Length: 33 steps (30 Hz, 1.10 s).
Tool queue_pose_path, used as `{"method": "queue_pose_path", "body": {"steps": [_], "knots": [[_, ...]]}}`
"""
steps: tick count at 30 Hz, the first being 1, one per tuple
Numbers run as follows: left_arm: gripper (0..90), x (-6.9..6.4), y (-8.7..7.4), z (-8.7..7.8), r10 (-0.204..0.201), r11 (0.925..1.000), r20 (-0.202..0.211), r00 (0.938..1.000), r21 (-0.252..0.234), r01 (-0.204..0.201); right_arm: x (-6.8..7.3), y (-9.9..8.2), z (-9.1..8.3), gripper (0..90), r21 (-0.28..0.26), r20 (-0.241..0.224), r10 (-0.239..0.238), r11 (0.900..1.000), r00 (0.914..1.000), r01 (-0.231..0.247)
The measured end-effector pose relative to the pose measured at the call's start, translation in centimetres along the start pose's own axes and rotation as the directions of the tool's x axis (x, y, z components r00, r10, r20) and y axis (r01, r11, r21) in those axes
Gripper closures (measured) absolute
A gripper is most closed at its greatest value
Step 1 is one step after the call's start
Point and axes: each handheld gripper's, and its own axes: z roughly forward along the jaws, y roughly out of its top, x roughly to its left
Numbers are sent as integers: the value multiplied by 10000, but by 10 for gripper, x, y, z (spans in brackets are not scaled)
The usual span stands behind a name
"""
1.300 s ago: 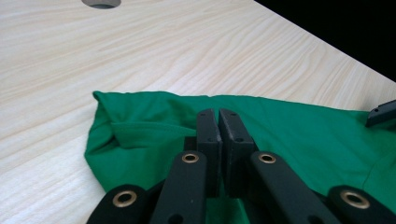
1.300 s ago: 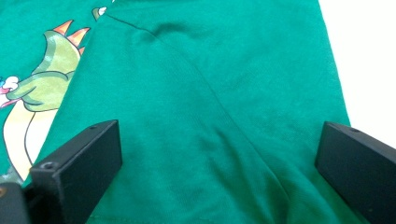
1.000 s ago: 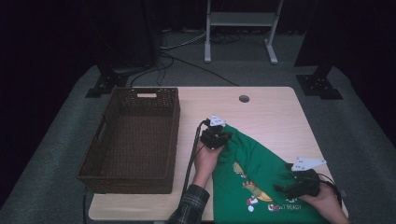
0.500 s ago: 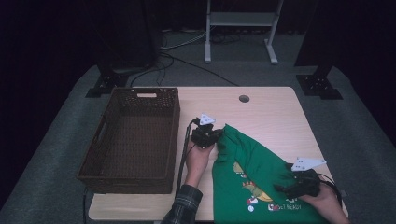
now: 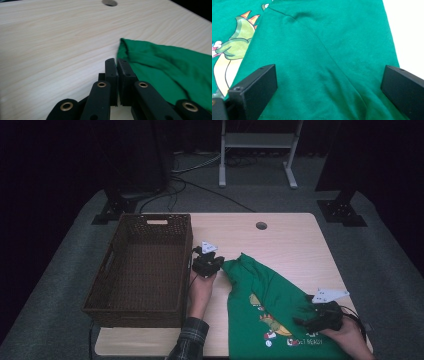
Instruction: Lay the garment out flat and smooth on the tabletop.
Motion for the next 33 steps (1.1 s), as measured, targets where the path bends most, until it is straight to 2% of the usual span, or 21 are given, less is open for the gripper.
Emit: {"method": "queue_pose_path", "body": {"steps": [6, 7, 12, 14, 17, 19, 21, 23, 28, 33], "knots": [[868, 1, -1, 1, 173, 9997, -862, 9961, 178, -158, 0, 0, 0, 0, 1, -4, 20, 10000, 10000, -20], [820, 1, -1, 1, 94, 9999, -853, 9963, 88, -87, 0, 0, 0, 0, 4, 0, 7, 10000, 10000, -7], [592, -4, 1, -3, -186, 9996, -296, 9994, -213, 180, 0, 0, 0, 0, 3, 1, 10, 10000, 10000, -10], [496, -8, 2, -4, -192, 9996, 279, 9994, -194, 197, 0, 0, 0, 0, 0, -4, 20, 10000, 10000, -20], [372, -17, 3, -7, 181, 9998, 691, 9974, 72, -186, 0, 0, 0, 0, 1, 0, 3, 10000, 10000, -3], [302, -24, 2, -11, 370, 9993, 941, 9949, 76, -379, 0, 0, 0, 0, 4, -1, 11, 10000, 10000, -11], [270, -29, 0, -14, 617, 9981, 1243, 9903, 16, -623, 0, 0, 0, 0, 9, 5, 20, 10000, 10000, -20], [188, -35, -2, -17, 836, 9964, 1415, 9864, -17, -842, 0, 0, 0, 0, 13, 4, 18, 10000, 10000, -18], [120, -49, -9, -21, 1465, 9889, 1970, 9694, -37, -1487, 0, 0, 0, 0, 20, 8, 30, 10000, 10000, -30], [90, -64, -19, -24, 1837, 9805, 2290, 9559, 258, -1946, 0, 0, 0, 0, 22, 11, 25, 10000, 10000, -25]]}}
